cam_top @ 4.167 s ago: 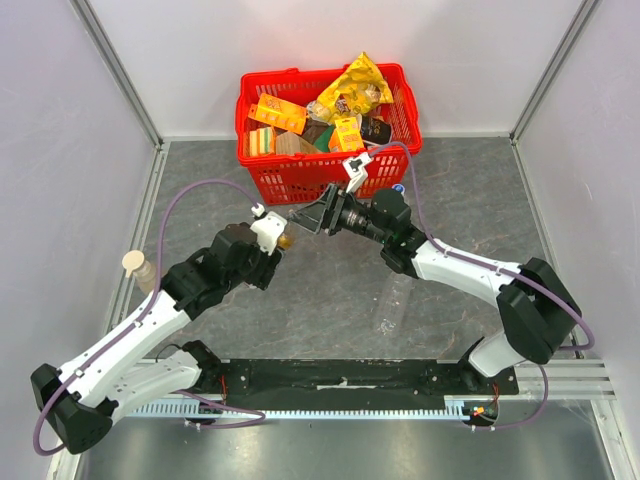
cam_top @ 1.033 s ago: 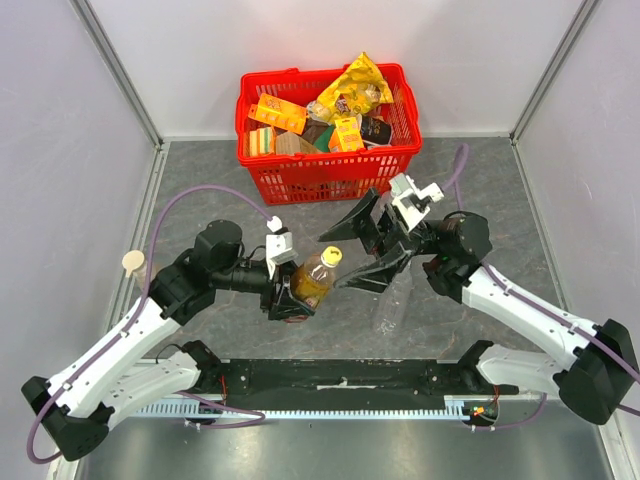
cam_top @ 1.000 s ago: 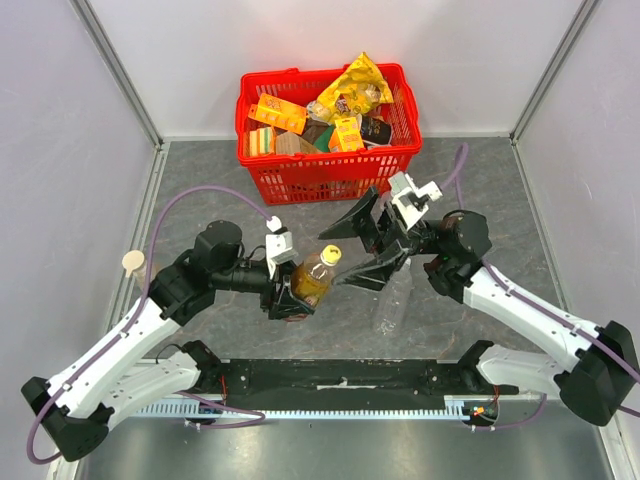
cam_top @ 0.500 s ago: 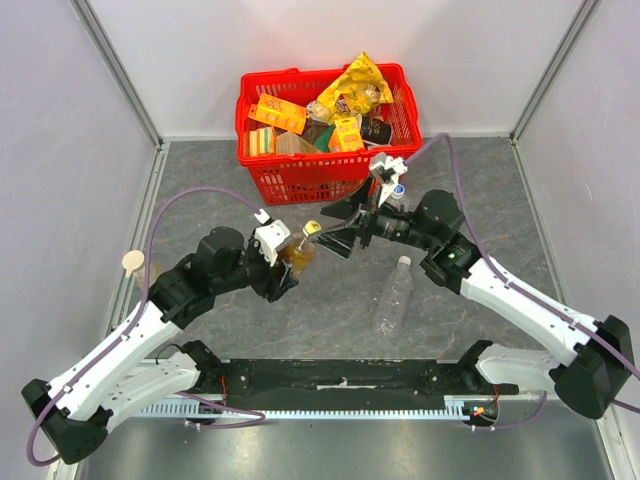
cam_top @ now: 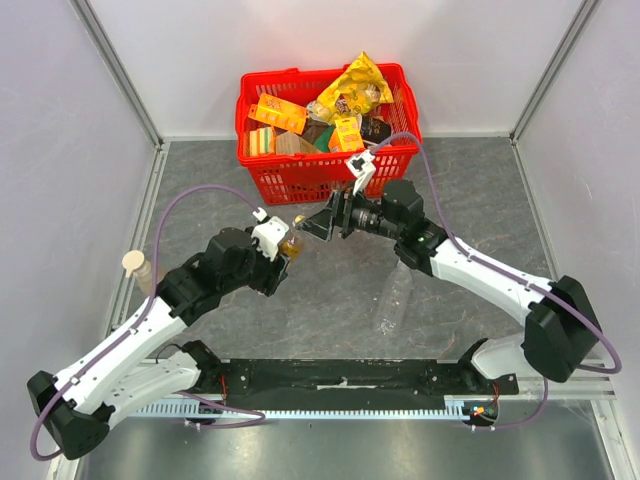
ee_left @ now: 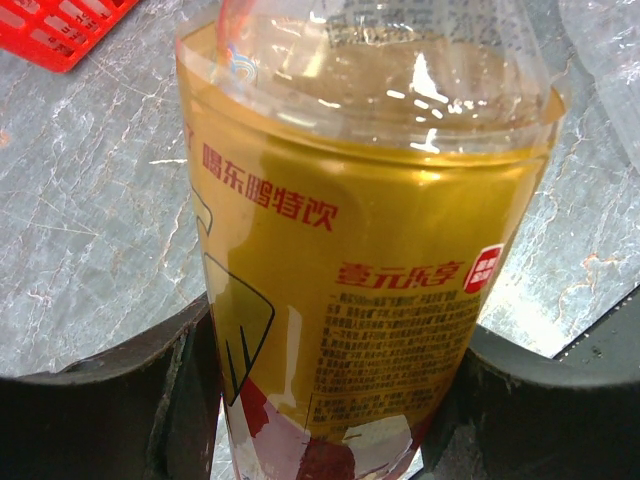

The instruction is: Unscrew the bottle caps

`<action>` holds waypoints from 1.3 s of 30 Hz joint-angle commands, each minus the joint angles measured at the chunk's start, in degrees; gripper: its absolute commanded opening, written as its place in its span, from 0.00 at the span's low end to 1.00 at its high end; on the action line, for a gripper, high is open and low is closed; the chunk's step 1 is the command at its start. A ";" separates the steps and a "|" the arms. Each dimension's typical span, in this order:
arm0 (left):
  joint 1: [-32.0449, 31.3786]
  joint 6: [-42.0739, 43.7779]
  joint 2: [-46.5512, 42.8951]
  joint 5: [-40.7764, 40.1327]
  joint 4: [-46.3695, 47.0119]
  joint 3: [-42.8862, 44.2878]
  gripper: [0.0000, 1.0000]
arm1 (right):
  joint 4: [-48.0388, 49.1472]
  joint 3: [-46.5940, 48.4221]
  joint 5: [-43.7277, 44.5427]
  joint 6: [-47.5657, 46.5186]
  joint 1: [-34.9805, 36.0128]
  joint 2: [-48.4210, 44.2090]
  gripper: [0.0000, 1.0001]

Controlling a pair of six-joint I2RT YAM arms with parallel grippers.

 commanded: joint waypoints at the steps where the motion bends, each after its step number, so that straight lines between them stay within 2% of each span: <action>1: 0.17 -1.63 1.16 -2.31 1.17 0.10 0.37 | 1.62 5.67 -2.55 2.52 -0.12 2.95 0.83; 12: 0.08 -1.27 2.13 -3.01 1.35 0.28 0.37 | 0.74 7.43 -5.55 3.58 -0.30 6.03 0.49; 26: 0.17 -1.27 2.75 -2.49 1.17 0.54 0.37 | 3.38 6.29 -7.39 3.84 -0.21 4.63 0.00; 39: 0.17 -0.92 0.82 2.43 0.12 2.12 0.37 | 7.43 3.65 -12.84 -3.62 -0.30 -1.08 0.00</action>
